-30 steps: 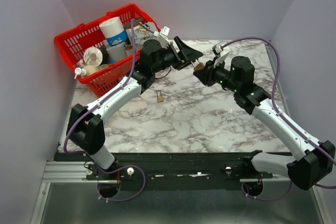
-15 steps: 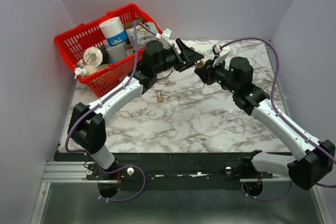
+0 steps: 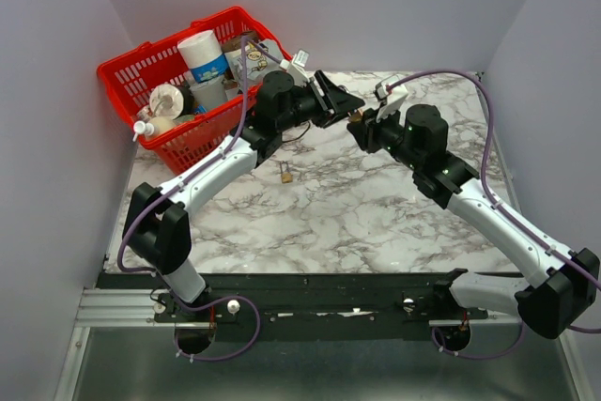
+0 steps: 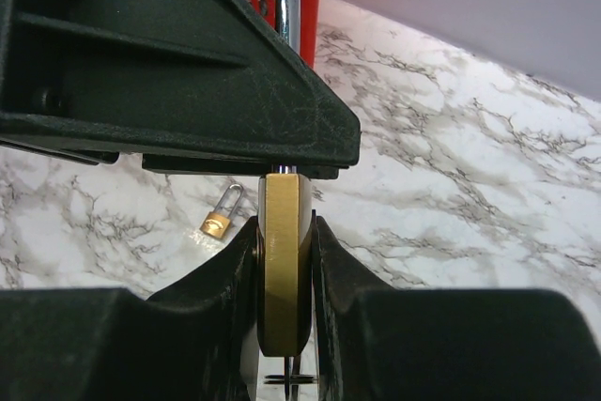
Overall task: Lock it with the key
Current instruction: Lock the lock.
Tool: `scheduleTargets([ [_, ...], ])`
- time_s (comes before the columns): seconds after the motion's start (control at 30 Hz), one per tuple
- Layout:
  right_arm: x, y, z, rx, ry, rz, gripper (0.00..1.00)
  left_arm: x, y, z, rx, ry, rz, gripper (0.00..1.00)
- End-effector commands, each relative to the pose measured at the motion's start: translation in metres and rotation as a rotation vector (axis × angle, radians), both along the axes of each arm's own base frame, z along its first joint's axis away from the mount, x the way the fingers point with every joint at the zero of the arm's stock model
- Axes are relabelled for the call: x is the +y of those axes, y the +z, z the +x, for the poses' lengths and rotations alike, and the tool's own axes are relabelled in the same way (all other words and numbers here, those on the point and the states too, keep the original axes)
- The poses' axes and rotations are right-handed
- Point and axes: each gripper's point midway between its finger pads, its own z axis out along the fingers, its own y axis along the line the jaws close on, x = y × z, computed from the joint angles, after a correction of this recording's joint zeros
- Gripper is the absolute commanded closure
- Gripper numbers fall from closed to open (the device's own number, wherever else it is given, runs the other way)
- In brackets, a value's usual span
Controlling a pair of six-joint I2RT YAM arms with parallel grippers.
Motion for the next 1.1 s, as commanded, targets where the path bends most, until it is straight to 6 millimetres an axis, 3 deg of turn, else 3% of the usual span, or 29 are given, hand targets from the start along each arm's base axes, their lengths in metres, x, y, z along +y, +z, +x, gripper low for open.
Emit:
scheduleTargets([
  [0.0,0.002,0.029,-0.002,-0.072,0.004,0.057,0.56,0.004,0.020,0.010,-0.023,0.026,-0.028,1.00],
  [0.1,-0.003,0.022,-0.009,-0.038,0.007,0.031,0.43,0.013,0.031,0.013,-0.045,0.041,-0.036,1.00],
  [0.23,-0.012,0.015,-0.020,-0.009,0.016,-0.007,0.39,0.022,0.037,0.014,-0.035,0.059,-0.048,1.00],
  [0.43,-0.017,-0.001,-0.034,0.031,0.062,-0.061,0.48,0.025,0.027,0.010,0.016,0.059,-0.053,1.00],
  [0.53,-0.018,0.004,-0.031,0.021,0.055,-0.057,0.55,0.025,0.026,0.009,0.021,0.053,-0.058,1.00],
  [0.93,-0.005,0.010,-0.018,-0.021,0.088,-0.074,0.58,0.026,0.026,0.003,0.023,0.047,-0.061,1.00],
  [1.07,-0.003,0.008,-0.014,-0.020,0.093,-0.082,0.68,0.026,0.027,0.002,0.021,0.047,-0.063,1.00],
])
